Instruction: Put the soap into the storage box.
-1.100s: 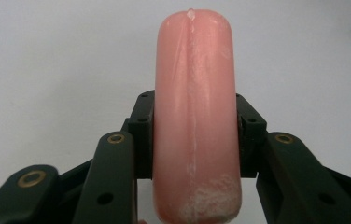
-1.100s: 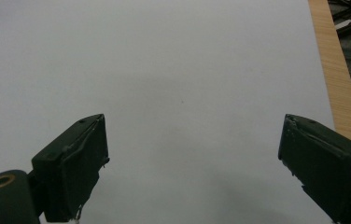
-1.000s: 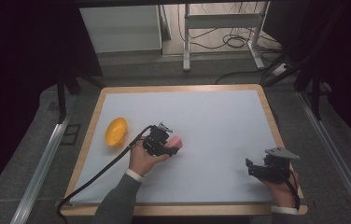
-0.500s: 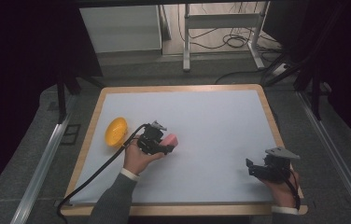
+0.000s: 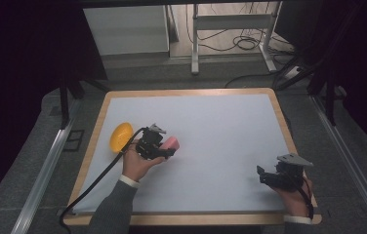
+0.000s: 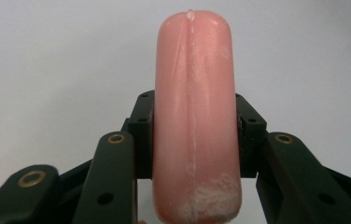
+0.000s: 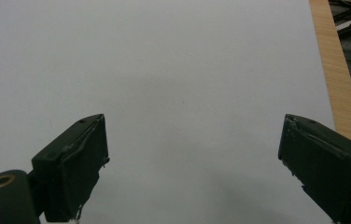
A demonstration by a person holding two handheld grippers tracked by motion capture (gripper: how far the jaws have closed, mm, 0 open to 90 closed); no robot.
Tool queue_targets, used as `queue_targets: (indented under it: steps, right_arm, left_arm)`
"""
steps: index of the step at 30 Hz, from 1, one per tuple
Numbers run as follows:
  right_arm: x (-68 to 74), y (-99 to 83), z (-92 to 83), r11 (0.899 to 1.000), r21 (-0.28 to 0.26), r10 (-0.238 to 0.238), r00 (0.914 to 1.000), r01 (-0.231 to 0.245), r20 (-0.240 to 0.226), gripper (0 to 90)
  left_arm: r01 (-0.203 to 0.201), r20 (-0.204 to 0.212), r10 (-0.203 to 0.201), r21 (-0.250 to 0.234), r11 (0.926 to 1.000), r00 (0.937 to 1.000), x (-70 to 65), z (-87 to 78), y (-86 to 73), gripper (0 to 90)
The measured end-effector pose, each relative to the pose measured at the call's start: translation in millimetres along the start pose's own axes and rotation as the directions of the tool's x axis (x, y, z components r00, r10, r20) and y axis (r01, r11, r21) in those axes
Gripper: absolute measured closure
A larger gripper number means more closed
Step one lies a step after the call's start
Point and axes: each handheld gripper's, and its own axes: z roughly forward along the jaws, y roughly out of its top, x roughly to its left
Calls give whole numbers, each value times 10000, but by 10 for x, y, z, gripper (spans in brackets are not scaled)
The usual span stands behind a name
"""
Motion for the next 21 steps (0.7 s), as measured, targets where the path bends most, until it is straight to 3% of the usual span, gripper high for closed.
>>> queue_targets:
  steps: [18, 21]
  right_arm:
    - [1, -4, 17, 10000, 45, -27, 10000, 27, -16, 80]
    - [2, -2, 13, 10000, 34, 10, 10000, -10, 4, 80]
  left_arm:
    - [156, -196, -159, -142, 9998, 9997, 116, -131, -85, 602]
    - [233, -299, -243, -349, 9991, 9993, 142, -163, -104, 602]
